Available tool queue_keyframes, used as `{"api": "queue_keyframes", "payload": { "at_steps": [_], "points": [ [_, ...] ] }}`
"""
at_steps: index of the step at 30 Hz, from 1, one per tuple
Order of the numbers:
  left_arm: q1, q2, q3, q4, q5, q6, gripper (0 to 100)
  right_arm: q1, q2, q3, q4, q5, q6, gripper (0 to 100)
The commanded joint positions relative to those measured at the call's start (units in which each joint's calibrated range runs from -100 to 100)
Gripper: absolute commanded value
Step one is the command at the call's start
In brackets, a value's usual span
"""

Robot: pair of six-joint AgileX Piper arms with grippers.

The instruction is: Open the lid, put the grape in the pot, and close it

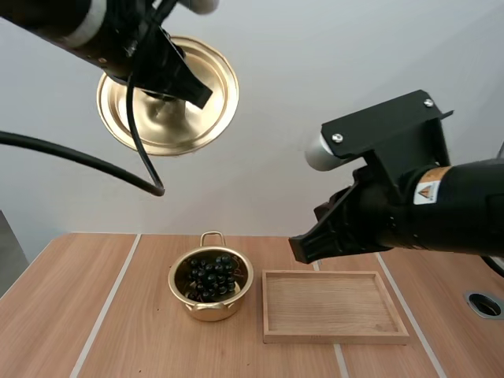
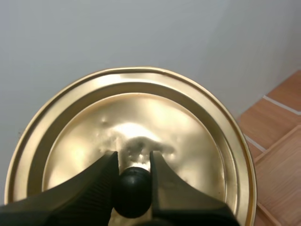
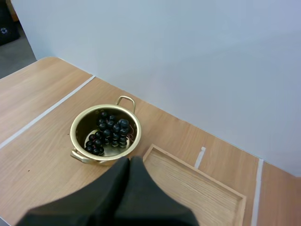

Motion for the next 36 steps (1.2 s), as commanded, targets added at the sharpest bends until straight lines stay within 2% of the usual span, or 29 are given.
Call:
{"api": "queue_keyframes", "payload": {
  "at_steps": [1,5,14,23,36],
  "points": [
    [-0.14,4.85,6.92,-5.06,0.00,3.03,0,-3.58,-8.61,-0.03,-0.36,6.73,0.04,0],
    [-0.14,7.81,15.78,-6.51,-0.65,5.41,0,-4.83,-11.17,-0.03,-0.26,8.68,0.04,0],
    [-0.14,17.43,31.16,-10.48,-13.57,14.44,0,-4.93,-12.04,-0.03,-0.26,9.34,-0.24,0],
    [-0.14,26.97,34.41,-11.74,-20.63,17.19,0,-4.93,-12.04,-0.03,-0.26,9.34,-0.24,0],
    [-0.14,32.21,40.05,-13.24,-31.20,20.69,0,-4.93,-12.04,-0.03,-0.26,9.34,-0.24,0]
  ]
}}
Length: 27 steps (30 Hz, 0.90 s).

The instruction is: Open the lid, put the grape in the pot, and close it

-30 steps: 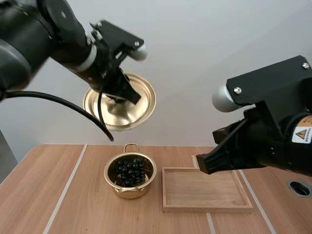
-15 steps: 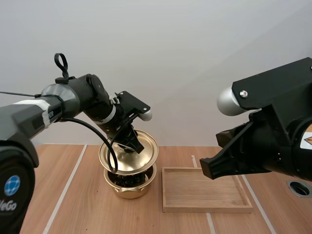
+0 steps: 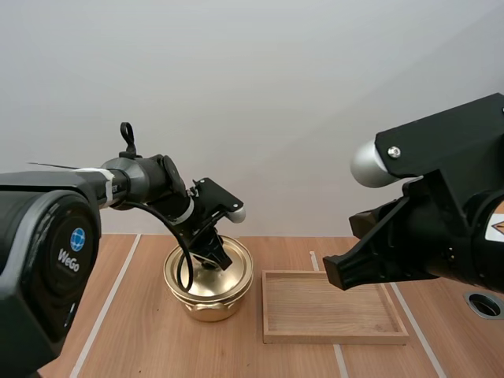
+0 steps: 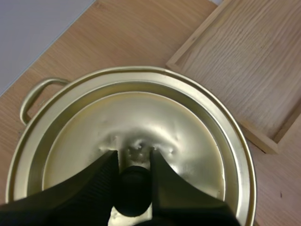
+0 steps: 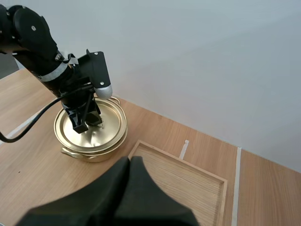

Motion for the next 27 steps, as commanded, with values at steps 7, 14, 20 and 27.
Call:
{"api": "queue_keyframes", "payload": {
  "at_steps": [7,14,20,27],
  "points": [
    [-0.14,1.33,0.98,-5.26,-3.81,3.20,0,-0.24,-0.51,-0.03,-0.26,0.00,-0.24,0],
    [-0.14,4.09,0.98,-5.26,-4.62,3.20,0,-0.24,-0.51,-0.03,-0.26,0.00,-0.24,0],
    [-0.14,3.92,0.98,-3.95,-4.00,3.20,0,-0.24,-0.51,-0.03,-0.26,0.00,-0.24,0],
    [-0.14,3.92,0.98,-3.83,-3.57,3.20,7,-0.24,-0.51,-0.03,-0.26,0.00,-0.24,0]
  ]
}}
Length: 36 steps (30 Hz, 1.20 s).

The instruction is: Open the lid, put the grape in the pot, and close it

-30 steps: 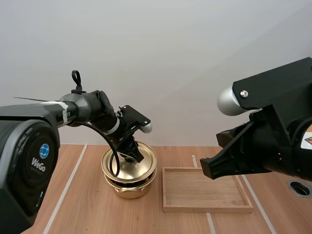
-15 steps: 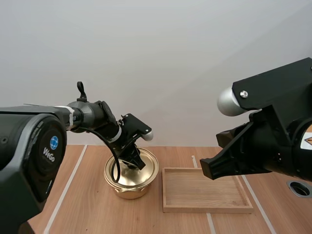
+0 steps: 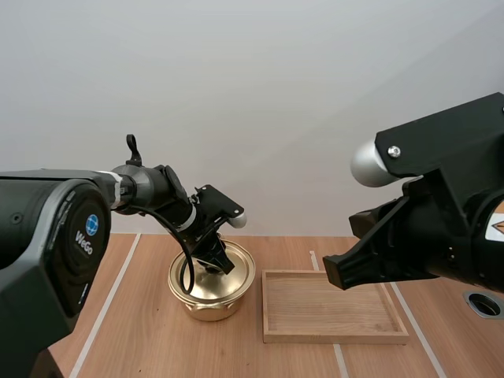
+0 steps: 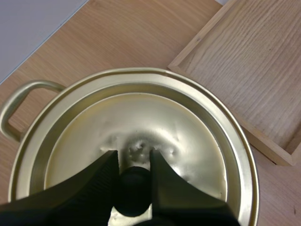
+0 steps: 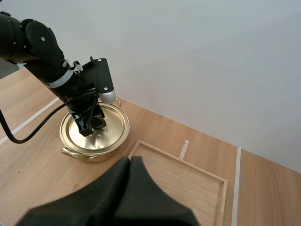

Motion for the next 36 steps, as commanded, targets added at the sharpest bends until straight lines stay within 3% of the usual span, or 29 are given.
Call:
{"api": "queue_keyframes", "payload": {
  "at_steps": [1,4,5,6,14,29,30,32,33,36],
  "points": [
    [-0.14,-0.02,0.08,0.13,1.43,0.18,13,-0.24,-0.51,-0.03,-0.26,0.00,-0.24,0],
    [-0.14,-1.47,0.08,0.13,2.20,0.18,54,-0.24,-0.51,-0.03,-0.26,0.00,-0.24,0],
    [-0.14,-2.34,0.08,0.13,3.43,0.18,80,-0.24,-0.51,-0.03,-0.26,0.00,-0.24,0],
    [-0.14,-3.40,0.08,0.13,4.34,0.18,100,-0.24,-0.51,-0.03,-0.26,0.00,-0.24,0],
    [-0.14,-15.94,0.08,0.13,13.13,-0.09,100,-0.24,-0.51,-0.03,-0.26,0.00,-0.24,0],
    [-0.14,-55.11,-2.62,2.72,28.34,-6.94,100,-0.24,-0.76,-0.03,-0.26,0.00,-0.04,0],
    [-0.14,-57.53,-2.62,3.71,28.79,-8.21,84,-0.24,-1.07,-0.03,-0.26,0.00,0.09,0],
    [-0.14,-61.74,-2.62,5.53,29.84,-10.40,35,-0.24,-2.30,-0.03,-0.26,0.00,0.07,0],
    [-0.14,-64.03,-2.62,6.46,30.03,-11.37,5,-0.24,-3.08,-0.03,-0.26,0.00,0.07,0],
    [-0.14,-70.20,-2.43,7.01,30.44,-14.60,1,-0.24,-5.76,-0.03,-0.26,-0.56,0.07,0]
  ]
}}
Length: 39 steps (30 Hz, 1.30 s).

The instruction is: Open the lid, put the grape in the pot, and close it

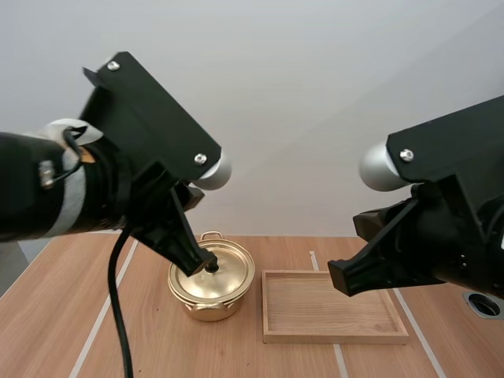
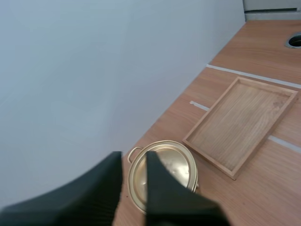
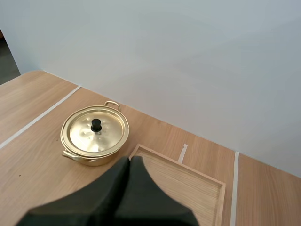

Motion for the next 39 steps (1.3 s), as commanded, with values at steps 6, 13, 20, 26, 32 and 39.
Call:
{"api": "queue_keyframes", "payload": {
  "at_steps": [6,13,20,26,32,39],
  "points": [
    [-0.14,-16.28,3.86,-0.14,-5.87,-9.61,1,-0.24,-8.89,0.88,-0.26,-7.64,3.21,0],
    [-0.14,-29.08,15.40,0.76,-30.15,-22.81,1,-2.48,-15.38,15.91,-0.49,-24.42,3.85,0],
    [-0.14,-32.88,30.34,6.51,-49.36,-32.80,1,-4.80,-20.18,30.06,-0.64,-45.19,3.85,0],
    [-0.14,-32.88,35.88,10.32,-48.15,-33.60,1,-5.28,-20.47,35.18,-0.93,-44.56,3.85,0],
    [-0.14,-32.88,37.18,14.76,-45.79,-33.60,1,-5.31,-22.63,39.18,-2.99,-49.26,1.72,0],
    [1.06,-36.49,44.61,15.29,-55.94,-33.60,1,-8.71,-22.63,50.29,-2.19,-66.65,1.10,0]
  ]
}}
